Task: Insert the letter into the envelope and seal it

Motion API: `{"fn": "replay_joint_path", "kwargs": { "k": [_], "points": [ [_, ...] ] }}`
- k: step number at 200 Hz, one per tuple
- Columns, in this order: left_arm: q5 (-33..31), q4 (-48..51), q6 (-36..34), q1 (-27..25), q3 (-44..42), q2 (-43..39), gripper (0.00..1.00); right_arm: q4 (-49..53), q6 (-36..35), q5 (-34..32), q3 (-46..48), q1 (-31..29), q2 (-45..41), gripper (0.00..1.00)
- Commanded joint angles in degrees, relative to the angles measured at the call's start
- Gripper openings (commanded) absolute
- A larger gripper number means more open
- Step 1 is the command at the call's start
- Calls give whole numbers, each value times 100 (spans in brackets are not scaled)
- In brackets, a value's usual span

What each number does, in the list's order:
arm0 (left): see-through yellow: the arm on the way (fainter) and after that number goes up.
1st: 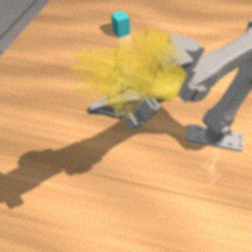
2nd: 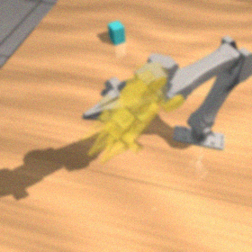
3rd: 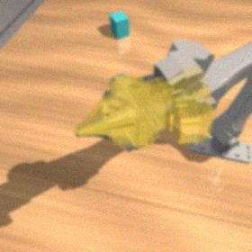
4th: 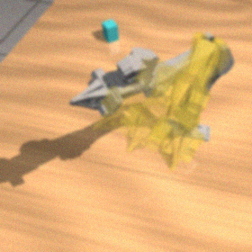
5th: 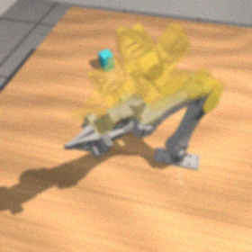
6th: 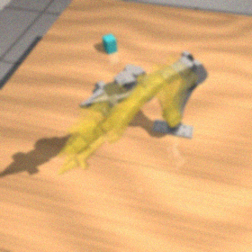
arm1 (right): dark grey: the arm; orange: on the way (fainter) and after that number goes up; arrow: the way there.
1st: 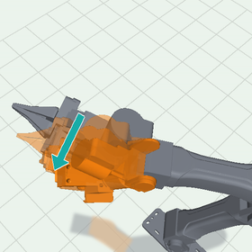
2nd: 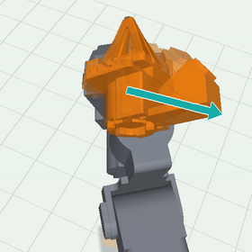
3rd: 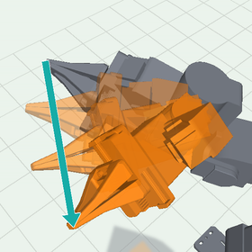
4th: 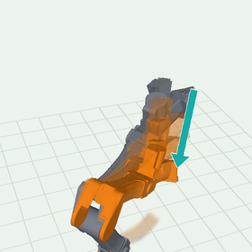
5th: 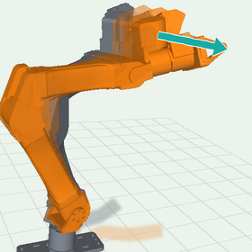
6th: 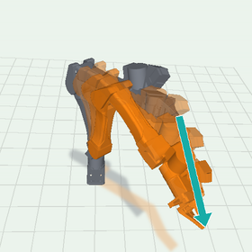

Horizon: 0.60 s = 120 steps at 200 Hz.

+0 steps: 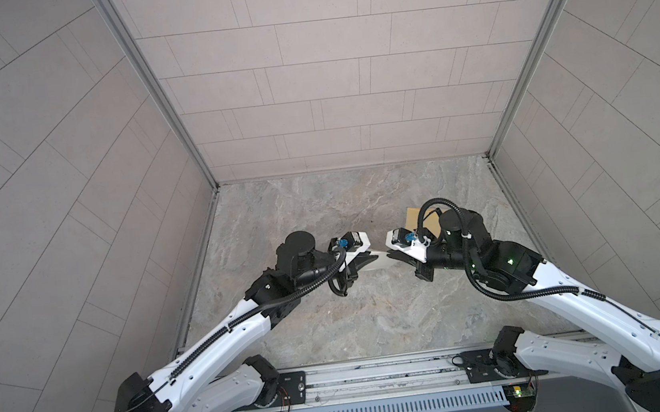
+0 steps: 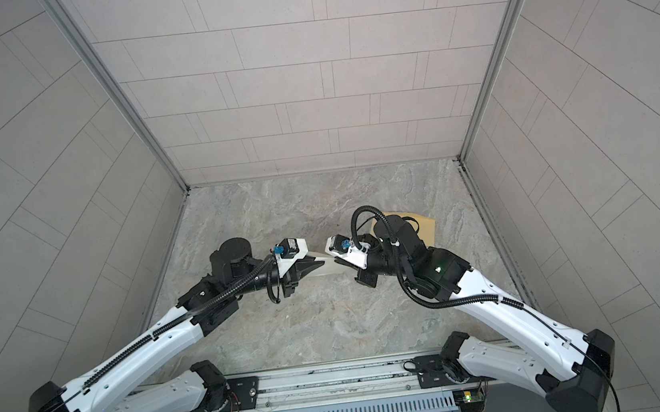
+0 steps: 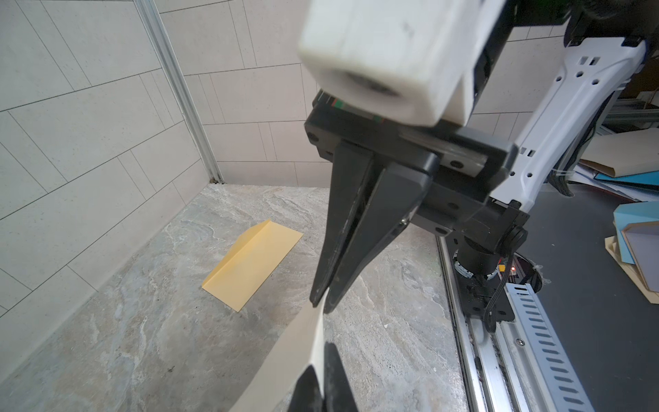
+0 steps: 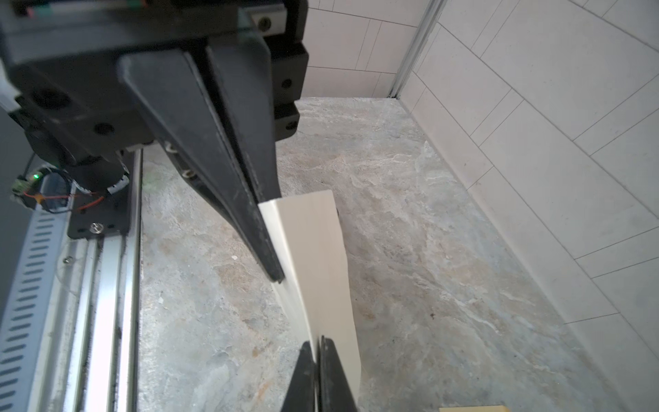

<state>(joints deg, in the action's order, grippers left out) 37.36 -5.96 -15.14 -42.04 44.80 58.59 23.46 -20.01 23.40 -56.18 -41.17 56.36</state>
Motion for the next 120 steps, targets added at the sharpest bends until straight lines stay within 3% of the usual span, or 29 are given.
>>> {"fn": "replay_joint_path", "kwargs": {
  "k": [1, 19, 76, 96, 120],
  "points": [
    [-13, -119, -27, -32, 16, -113, 18, 19, -80, -5, -23, -23, -55, 0],
    [-195, 184, -224, -32, 94, -217, 37, 138, -149, -93, -24, -23, -78, 0],
    [-552, 1278, -1044, -32, 481, -705, 71, 282, -321, 81, -7, -32, -127, 0],
    [-474, 1378, -1187, -31, 568, -684, 78, 303, -347, 144, 2, -49, -86, 0],
    [-216, 1544, -1302, -37, 722, -471, 79, 342, -372, 182, -6, -95, -53, 0]
  ]
}}
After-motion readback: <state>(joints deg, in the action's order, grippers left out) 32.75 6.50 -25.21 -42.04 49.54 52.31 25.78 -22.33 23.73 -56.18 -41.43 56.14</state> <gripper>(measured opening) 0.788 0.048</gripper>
